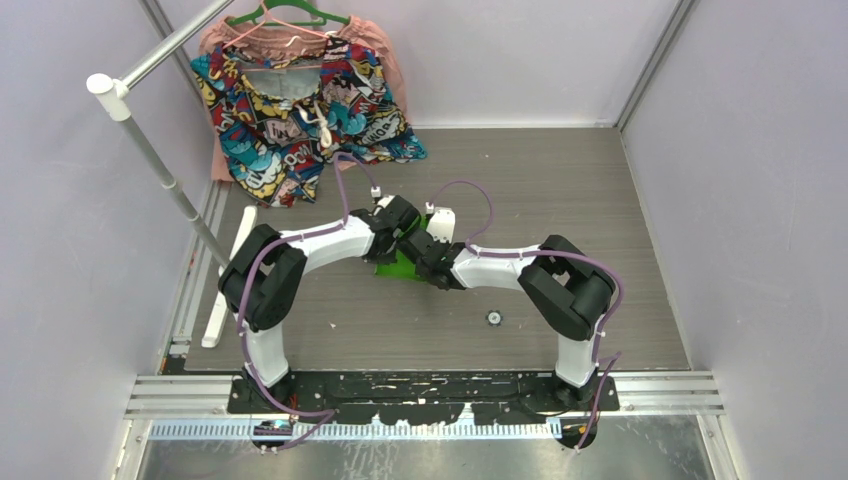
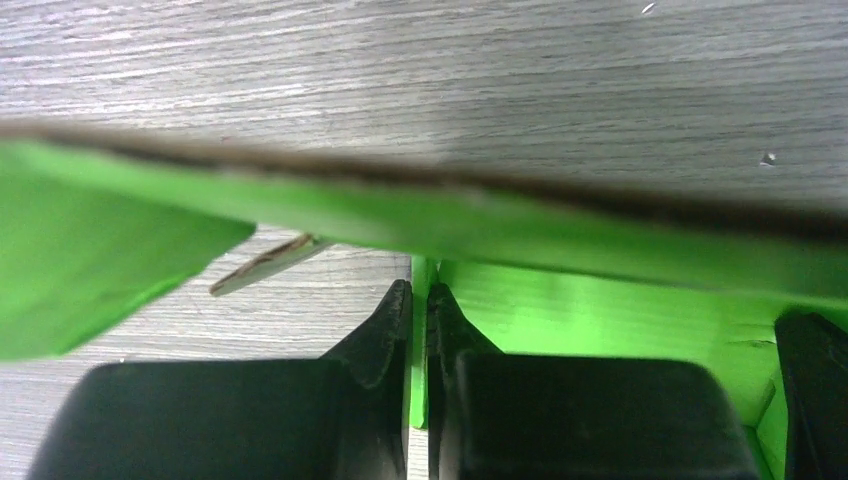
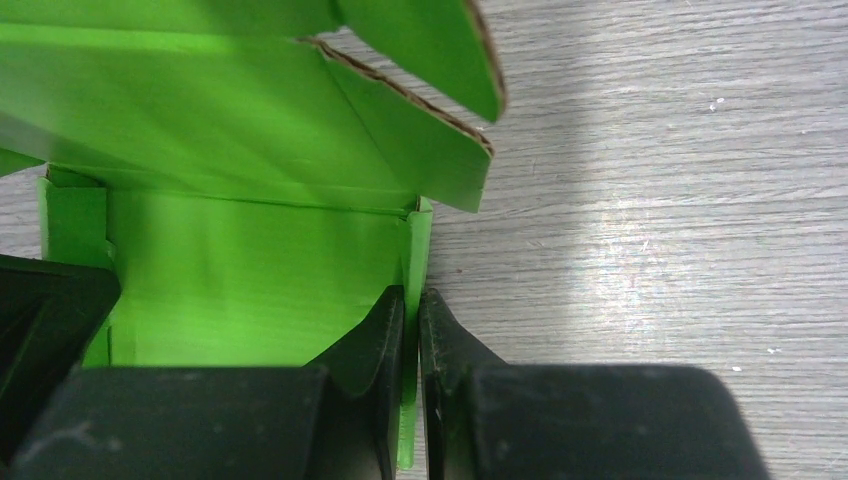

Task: Fold the paper box
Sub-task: Fold the paper box at the center of the board.

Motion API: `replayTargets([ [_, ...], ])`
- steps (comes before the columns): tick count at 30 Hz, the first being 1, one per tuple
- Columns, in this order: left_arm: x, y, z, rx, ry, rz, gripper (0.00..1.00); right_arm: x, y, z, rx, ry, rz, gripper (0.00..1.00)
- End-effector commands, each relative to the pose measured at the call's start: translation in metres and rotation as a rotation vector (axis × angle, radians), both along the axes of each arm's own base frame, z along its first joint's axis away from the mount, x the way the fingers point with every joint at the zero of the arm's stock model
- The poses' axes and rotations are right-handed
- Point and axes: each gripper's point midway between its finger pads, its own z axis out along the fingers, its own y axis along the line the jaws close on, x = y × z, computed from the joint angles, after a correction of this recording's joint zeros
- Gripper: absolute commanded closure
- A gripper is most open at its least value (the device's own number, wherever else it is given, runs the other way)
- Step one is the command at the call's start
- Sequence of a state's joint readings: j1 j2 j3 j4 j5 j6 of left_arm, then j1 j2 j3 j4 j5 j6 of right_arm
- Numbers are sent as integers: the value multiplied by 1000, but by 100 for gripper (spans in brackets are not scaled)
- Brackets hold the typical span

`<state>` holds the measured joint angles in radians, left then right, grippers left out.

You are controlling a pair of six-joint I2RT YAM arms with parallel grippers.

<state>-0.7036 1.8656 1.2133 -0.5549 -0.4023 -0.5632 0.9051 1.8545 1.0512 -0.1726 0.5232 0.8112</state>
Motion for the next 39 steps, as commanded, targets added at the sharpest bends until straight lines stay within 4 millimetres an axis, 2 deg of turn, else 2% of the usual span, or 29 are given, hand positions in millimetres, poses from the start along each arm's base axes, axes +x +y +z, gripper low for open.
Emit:
replayTargets([
  [1, 11, -5, -3, 24, -68, 6, 100, -48, -34, -56, -172, 224, 68, 99],
  [16, 19, 12, 9, 102, -124, 13, 99, -50, -37, -57, -176, 223, 67, 99],
  [19, 18, 13, 7, 111, -117, 21, 75, -50, -37, -58, -176, 222, 68, 99],
  [22, 18, 11, 6, 102, -115, 21, 69, -50, -37, -58, -177, 224, 67, 99],
  [25, 18, 10, 6, 96, -116, 20, 68, -50, -37, -58, -178, 224, 68, 98],
  [27, 20, 9, 7, 93, -116, 19, 68, -50, -37, -58, -179, 226, 68, 93],
  [30, 22, 7, 7, 91, -118, 19, 69, -50, -37, -58, -182, 227, 68, 74],
  [32, 22, 6, 8, 89, -118, 19, 72, -49, -36, -57, -180, 224, 67, 68],
  [39, 23, 3, 10, 70, -122, 21, 97, -44, -35, -52, -194, 216, 63, 66],
])
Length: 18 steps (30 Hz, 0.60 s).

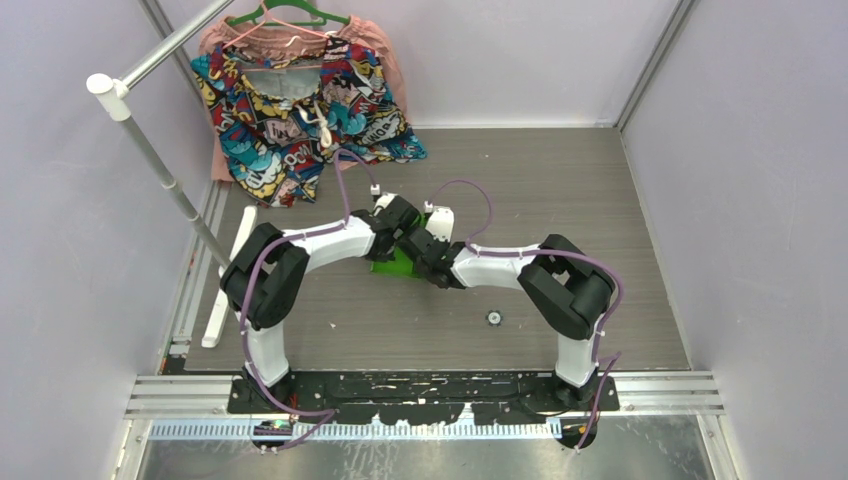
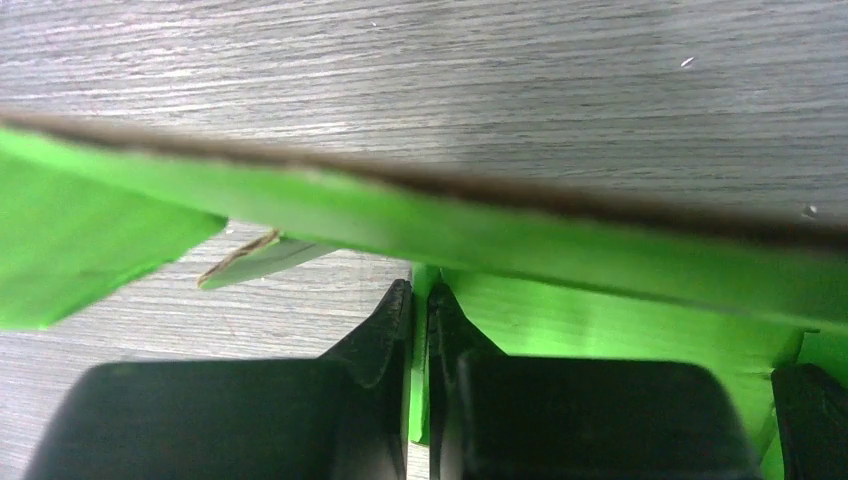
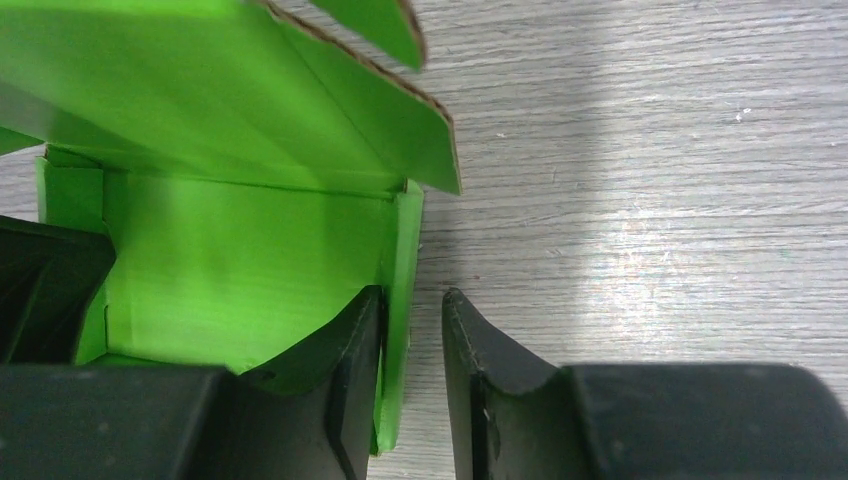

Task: Fold the paper box
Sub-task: Fold the paper box at the center of the board.

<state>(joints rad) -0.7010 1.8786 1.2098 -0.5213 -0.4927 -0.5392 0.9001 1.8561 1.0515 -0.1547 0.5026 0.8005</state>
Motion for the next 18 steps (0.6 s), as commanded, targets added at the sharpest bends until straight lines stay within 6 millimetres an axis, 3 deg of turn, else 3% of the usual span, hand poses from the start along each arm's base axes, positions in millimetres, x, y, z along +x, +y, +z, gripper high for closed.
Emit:
replayTargets([
  [1, 9, -8, 9, 2, -56, 6, 99, -45, -37, -52, -210, 211, 52, 67],
  [6, 5, -10, 8, -20, -54, 11, 100, -45, -36, -52, -213, 217, 51, 98],
  [12, -2, -19, 9, -65, -46, 8, 100, -43, -38, -49, -251, 224, 55, 99],
  [17, -10, -24, 11, -81, -47, 20, 100, -36, -45, -34, -370, 215, 73, 99],
  [18, -11, -25, 11, -86, -44, 25, 100, -35, -45, -31, -387, 207, 75, 95],
])
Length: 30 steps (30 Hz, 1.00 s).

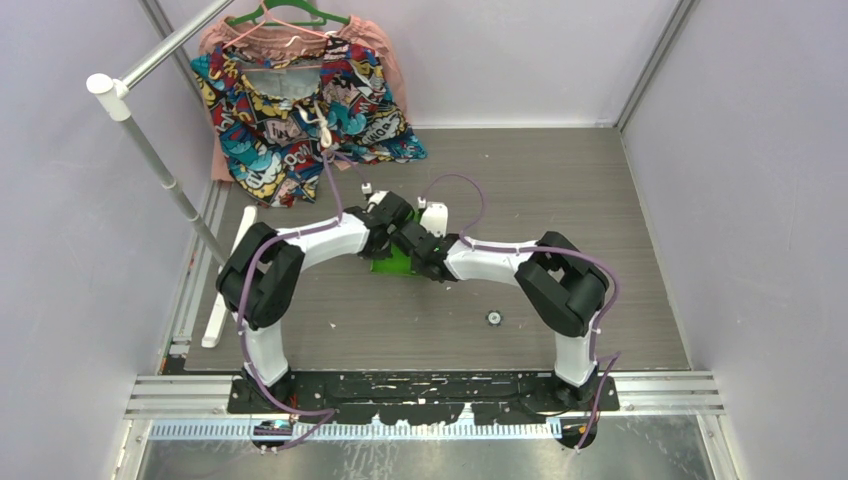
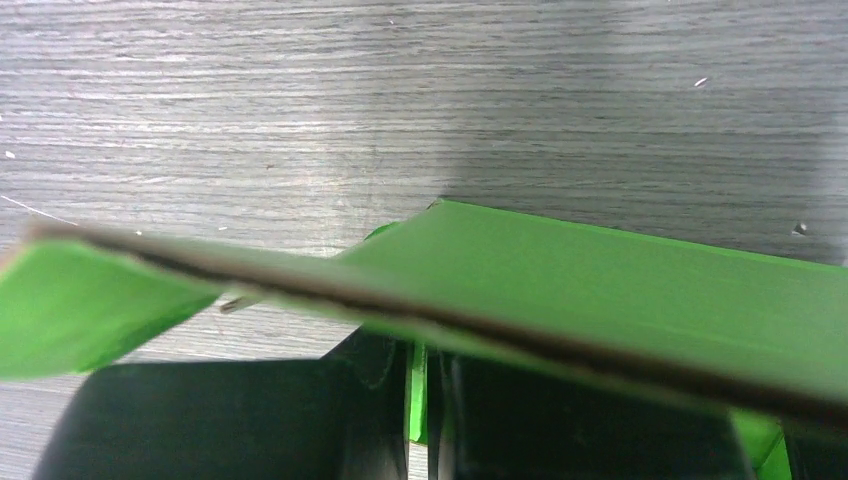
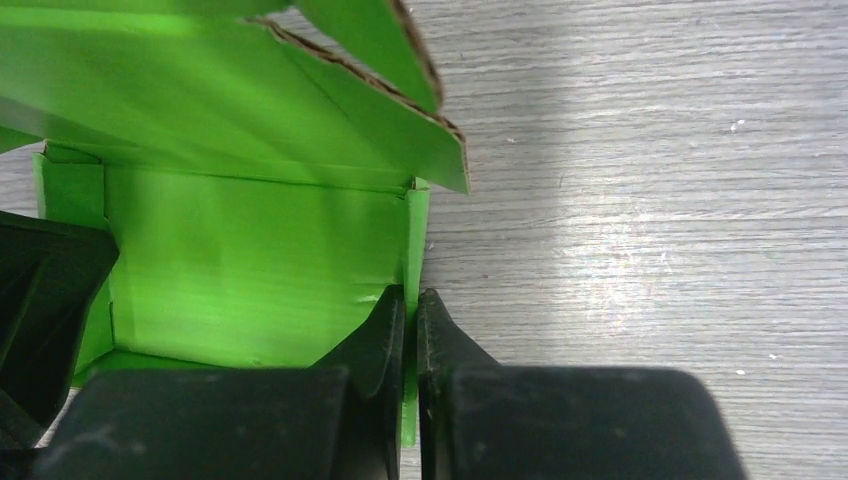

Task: Fold the paper box
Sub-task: Fold the paper box at the center of the board.

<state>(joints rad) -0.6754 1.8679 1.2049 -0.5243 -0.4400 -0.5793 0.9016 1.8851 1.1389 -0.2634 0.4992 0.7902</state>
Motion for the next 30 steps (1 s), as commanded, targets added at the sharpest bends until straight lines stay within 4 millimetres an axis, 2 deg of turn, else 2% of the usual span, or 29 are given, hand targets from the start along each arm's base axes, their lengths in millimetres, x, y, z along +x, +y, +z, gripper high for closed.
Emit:
replayTargets([
  [1, -11, -26, 12, -27, -66, -8, 100, -37, -49, -33, -356, 171, 71, 86],
  [2, -12, -26, 12, -32, -64, -6, 100, -36, -49, -30, -371, 166, 75, 77],
  [3, -12, -26, 11, -31, -61, -2, 100, -36, -49, -27, -387, 159, 80, 75],
  [8, -13, -22, 11, -19, -60, 14, 100, -35, -45, -9, -463, 112, 101, 74],
  [11, -13, -22, 11, -16, -60, 19, 100, -35, -42, -5, -479, 107, 111, 75],
  [13, -13, -22, 10, -13, -58, 19, 100, -37, -38, -7, -481, 113, 127, 74],
  [17, -12, -23, 11, -15, -57, 16, 100, -44, -26, -11, -446, 125, 160, 66],
  [23, -11, -26, 15, -28, -60, 5, 100, -50, -6, -17, -363, 140, 197, 65],
  [24, -11, -27, 15, -28, -59, 4, 100, -50, -1, -18, -336, 143, 204, 63],
  [26, -11, -26, 15, -28, -59, 3, 100, -51, 6, -17, -300, 143, 207, 50],
  [27, -11, -27, 15, -30, -59, 1, 100, -51, 10, -17, -276, 141, 209, 47],
  [30, -12, -27, 16, -31, -57, -3, 100, -50, 16, -16, -252, 142, 209, 48],
])
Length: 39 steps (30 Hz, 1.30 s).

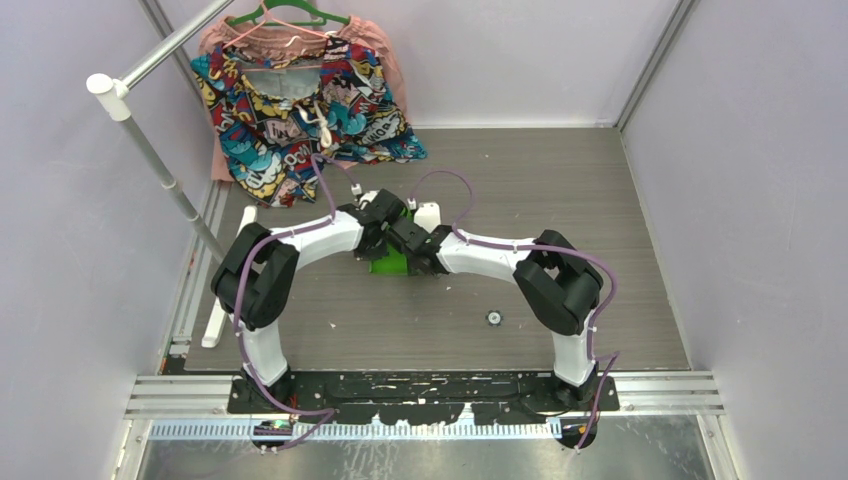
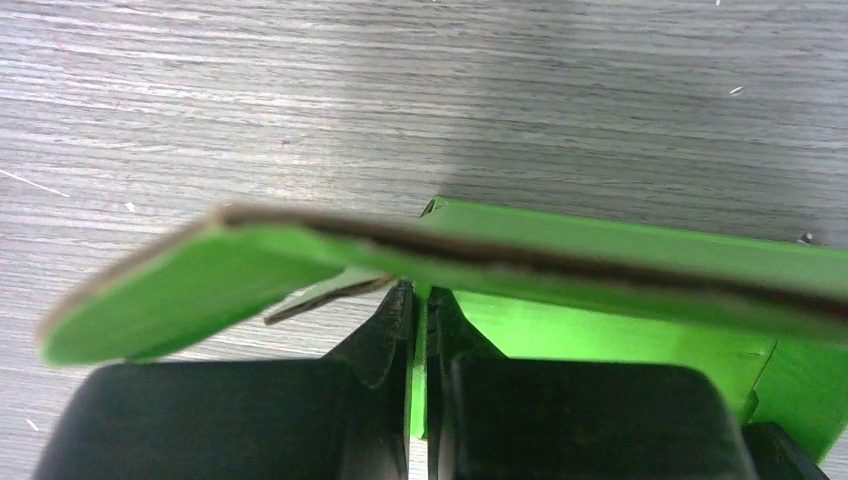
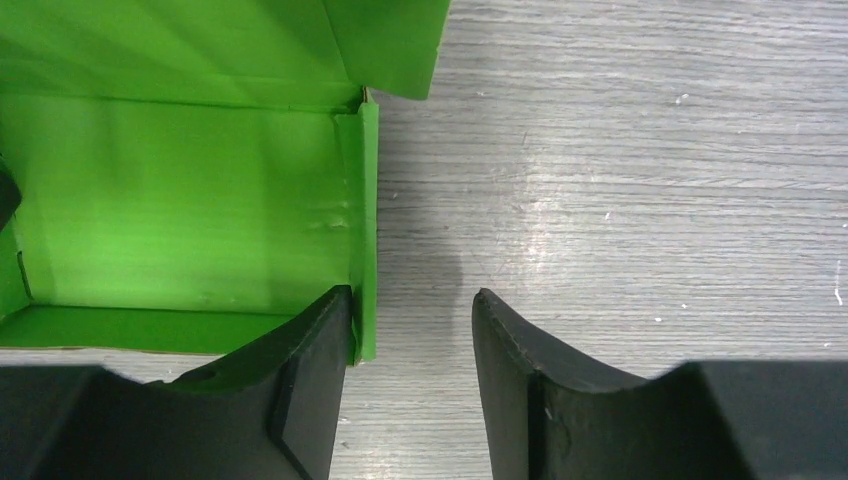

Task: Fold the paper box
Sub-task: Fold the paper box at the center of the board.

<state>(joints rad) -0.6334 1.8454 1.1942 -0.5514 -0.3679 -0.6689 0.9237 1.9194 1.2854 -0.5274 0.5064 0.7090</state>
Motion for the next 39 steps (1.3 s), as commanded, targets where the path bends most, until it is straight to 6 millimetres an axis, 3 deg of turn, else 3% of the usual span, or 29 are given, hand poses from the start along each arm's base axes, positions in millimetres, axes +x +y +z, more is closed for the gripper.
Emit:
replayTargets([
  [1, -7, -32, 16, 61, -102, -92, 100, -36, 25, -26, -73, 64, 124, 49],
  [8, -8, -33, 17, 61, -100, -93, 100, -35, 25, -20, -56, 48, 118, 68],
  [13, -8, -36, 21, 59, -106, -99, 100, -36, 24, -31, -88, 73, 117, 72],
  [20, -7, -43, 26, 60, -106, -123, 100, -35, 20, -41, -164, 93, 115, 86],
  [22, -8, -45, 26, 57, -100, -130, 100, -34, 21, -39, -179, 85, 118, 98],
  [28, -9, -52, 26, 64, -89, -151, 100, -34, 23, -38, -227, 75, 142, 99],
  [30, -8, -54, 26, 62, -91, -159, 100, -34, 23, -35, -224, 68, 141, 84],
  [32, -8, -54, 25, 66, -90, -168, 100, -32, 24, -31, -213, 50, 147, 53],
  [33, -8, -54, 24, 70, -89, -172, 100, -29, 24, -28, -217, 39, 148, 47],
  [35, -9, -54, 24, 75, -88, -179, 100, -26, 24, -25, -225, 30, 152, 44],
  [39, -9, -54, 24, 79, -87, -186, 100, -21, 26, -22, -220, 19, 150, 47],
])
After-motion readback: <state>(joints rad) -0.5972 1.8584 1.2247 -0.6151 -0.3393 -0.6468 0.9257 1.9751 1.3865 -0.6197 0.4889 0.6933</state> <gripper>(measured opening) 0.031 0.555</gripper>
